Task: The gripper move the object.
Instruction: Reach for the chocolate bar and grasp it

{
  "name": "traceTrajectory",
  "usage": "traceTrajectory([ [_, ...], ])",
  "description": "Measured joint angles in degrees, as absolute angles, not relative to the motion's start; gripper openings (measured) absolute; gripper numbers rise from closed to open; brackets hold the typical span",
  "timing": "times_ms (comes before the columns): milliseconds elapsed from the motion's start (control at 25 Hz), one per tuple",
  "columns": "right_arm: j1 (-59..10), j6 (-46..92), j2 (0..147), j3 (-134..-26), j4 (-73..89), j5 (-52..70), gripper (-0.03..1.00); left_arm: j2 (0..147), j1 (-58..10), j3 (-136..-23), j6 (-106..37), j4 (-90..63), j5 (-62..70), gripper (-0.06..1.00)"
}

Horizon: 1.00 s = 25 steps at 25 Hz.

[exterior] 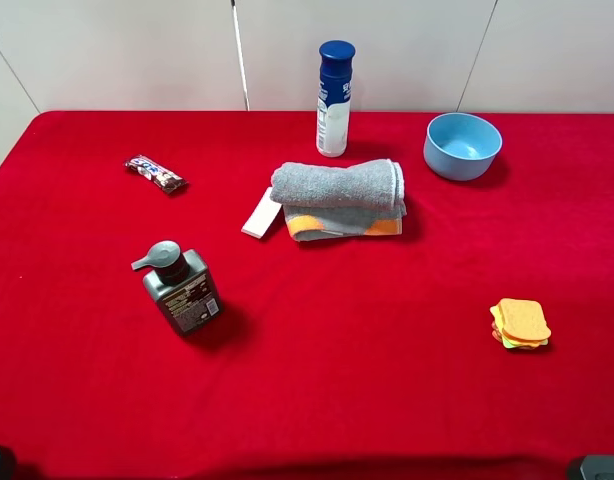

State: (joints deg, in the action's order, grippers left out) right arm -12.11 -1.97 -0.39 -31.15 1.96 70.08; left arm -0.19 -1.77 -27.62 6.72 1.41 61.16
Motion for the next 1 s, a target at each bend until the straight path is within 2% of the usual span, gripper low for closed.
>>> traceTrajectory([
  [1000, -12.11, -1.97, -0.39, -31.15, 1.96, 70.08, 0.69, -0.19, -1.77, -27.62, 6.7, 1.41, 61.16, 0.99],
])
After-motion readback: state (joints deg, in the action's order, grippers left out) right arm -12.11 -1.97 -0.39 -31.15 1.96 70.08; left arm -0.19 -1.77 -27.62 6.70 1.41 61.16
